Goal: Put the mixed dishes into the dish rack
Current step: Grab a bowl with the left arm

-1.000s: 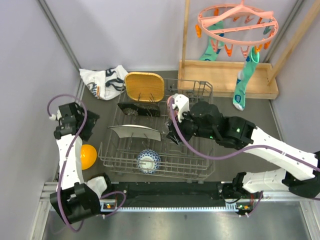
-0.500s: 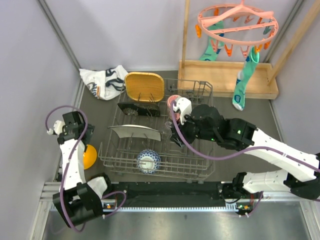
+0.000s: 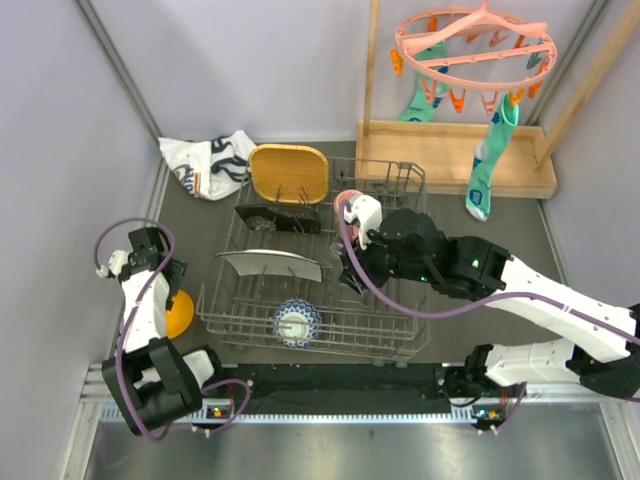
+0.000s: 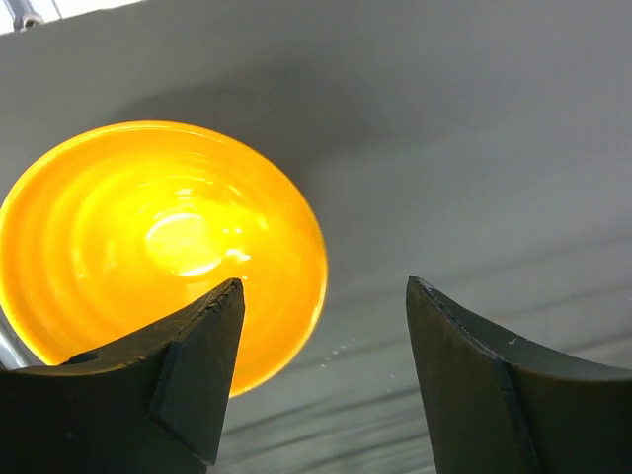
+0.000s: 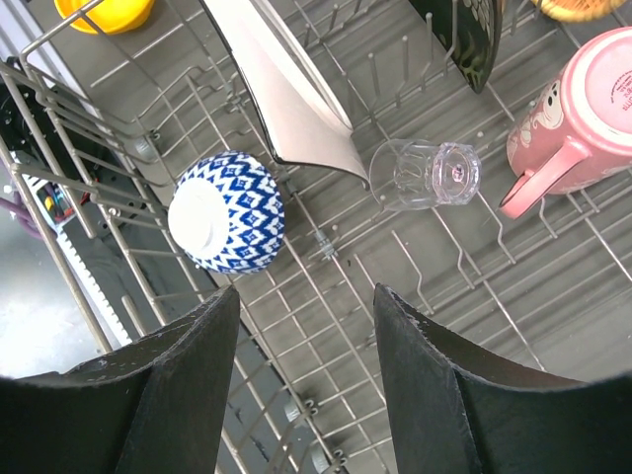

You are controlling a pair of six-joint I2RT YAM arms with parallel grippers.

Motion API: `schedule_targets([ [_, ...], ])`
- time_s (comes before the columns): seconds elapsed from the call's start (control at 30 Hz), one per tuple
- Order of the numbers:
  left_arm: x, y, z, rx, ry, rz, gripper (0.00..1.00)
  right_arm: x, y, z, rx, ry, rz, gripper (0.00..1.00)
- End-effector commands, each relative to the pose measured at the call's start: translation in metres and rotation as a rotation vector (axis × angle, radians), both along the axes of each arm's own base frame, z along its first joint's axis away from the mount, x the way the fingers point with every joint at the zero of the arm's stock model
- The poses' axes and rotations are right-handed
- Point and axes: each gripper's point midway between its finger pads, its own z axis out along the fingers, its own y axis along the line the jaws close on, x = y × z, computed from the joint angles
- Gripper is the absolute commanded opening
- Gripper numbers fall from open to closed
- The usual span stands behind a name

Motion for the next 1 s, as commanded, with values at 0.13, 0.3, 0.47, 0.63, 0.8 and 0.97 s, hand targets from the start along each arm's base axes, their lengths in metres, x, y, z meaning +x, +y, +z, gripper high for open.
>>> schedule_targets([
  [0.13,0.003,0.014,-0.017,0.025,0.020,0.047,0.71,0.004,-0.003,0.000,0.015,0.004,-0.027,0.56],
  [0.3,0.007,0.019,-0.021,0.030,0.033,0.057,0.70,0.004,-0.004,-0.001,0.016,0.003,-0.030,0.56],
  [0.47,0.011,0.019,-0.029,0.018,0.045,0.051,0.68,0.003,-0.008,-0.001,0.018,0.000,-0.036,0.56],
  [0.63,0.011,0.016,-0.037,-0.004,0.055,0.046,0.61,0.003,-0.009,-0.002,0.017,-0.003,-0.038,0.56],
  [0.8,0.008,0.012,-0.043,-0.014,0.049,0.047,0.55,0.004,-0.010,-0.003,0.012,-0.005,-0.044,0.56],
  [0.97,0.005,0.010,-0.047,-0.017,0.057,0.035,0.41,0.005,-0.011,-0.004,0.013,-0.010,-0.050,0.56],
])
